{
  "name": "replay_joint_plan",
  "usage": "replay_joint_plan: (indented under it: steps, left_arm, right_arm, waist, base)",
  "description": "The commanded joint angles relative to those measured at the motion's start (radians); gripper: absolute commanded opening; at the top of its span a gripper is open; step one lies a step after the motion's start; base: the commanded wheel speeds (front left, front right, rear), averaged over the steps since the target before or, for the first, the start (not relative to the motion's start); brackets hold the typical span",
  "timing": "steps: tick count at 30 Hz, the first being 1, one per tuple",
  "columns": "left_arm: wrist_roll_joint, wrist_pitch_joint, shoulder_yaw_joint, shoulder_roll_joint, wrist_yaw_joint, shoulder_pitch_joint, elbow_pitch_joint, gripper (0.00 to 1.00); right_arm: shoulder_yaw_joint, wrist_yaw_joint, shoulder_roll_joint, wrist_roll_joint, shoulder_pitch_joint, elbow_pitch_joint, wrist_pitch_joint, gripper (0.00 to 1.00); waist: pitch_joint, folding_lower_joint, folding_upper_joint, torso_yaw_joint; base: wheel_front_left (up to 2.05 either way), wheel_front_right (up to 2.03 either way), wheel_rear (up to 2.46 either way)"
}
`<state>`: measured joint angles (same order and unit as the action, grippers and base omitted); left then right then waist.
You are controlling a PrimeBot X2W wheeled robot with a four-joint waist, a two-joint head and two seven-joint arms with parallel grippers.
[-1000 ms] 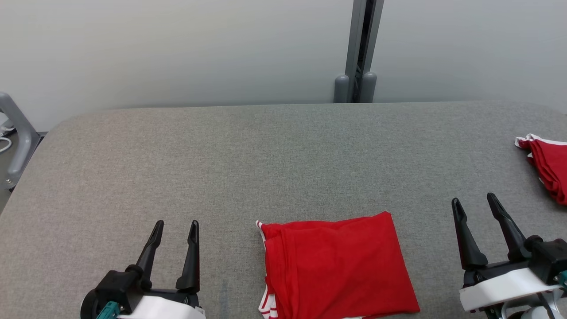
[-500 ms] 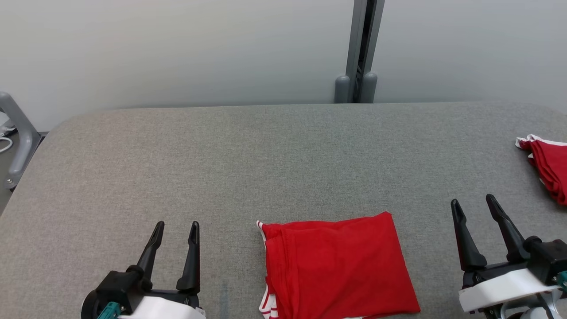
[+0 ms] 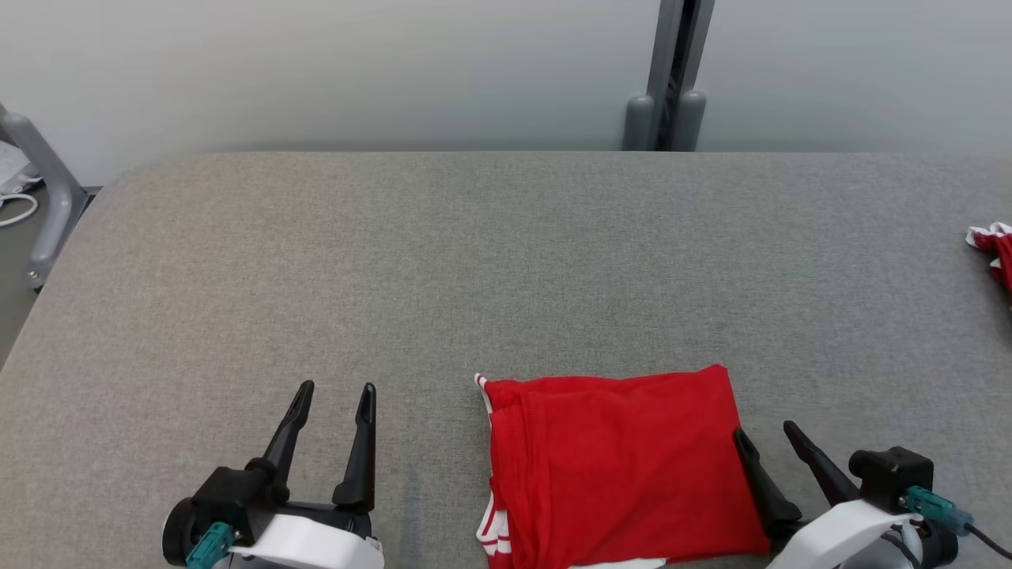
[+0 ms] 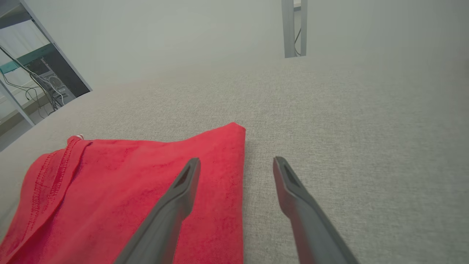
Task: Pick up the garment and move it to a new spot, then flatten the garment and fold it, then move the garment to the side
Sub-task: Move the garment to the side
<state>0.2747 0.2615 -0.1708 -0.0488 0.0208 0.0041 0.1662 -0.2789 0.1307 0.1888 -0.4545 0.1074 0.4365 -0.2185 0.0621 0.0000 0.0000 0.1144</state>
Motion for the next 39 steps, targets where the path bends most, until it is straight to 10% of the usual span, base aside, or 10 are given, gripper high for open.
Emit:
replay_joint_plan:
  steps: [1,15,16,18,39]
  left_arm:
    - [-0.003,0.004,0.001,-0.004,0.003,-0.022,0.002,1.0]
    - [-0.011,0.004,-0.018,-0.004,0.002,-0.055,0.008,1.0]
    - [-0.011,0.004,-0.018,-0.004,0.002,-0.056,0.008,1.0]
    - [-0.012,0.004,-0.017,-0.004,0.0,-0.055,0.009,1.0]
    - [-0.026,0.004,-0.074,-0.004,0.013,-0.118,-0.018,1.0]
  right_arm:
    - [-0.021,0.0,0.016,-0.021,0.025,0.02,0.003,1.0]
    - [-0.162,0.0,0.037,-0.178,0.129,0.183,0.054,1.0]
    - [-0.174,0.0,0.039,-0.187,0.132,0.187,0.056,0.44]
    - [-0.197,0.0,0.039,-0.209,0.138,0.191,0.056,0.0]
    - [-0.24,0.0,0.29,-0.018,0.37,0.102,-0.01,0.0]
  waist:
    - [0.017,0.0,0.0,0.014]
    - [0.063,0.0,0.0,0.059]
    - [0.064,0.0,0.0,0.06]
    - [0.063,0.0,0.0,0.059]
    - [0.132,0.0,0.0,-0.085]
  base:
    - [0.0,0.0,0.0]
    - [0.0,0.0,0.0]
    - [0.0,0.0,0.0]
    - [0.0,0.0,0.0]
    - [0.0,0.0,0.0]
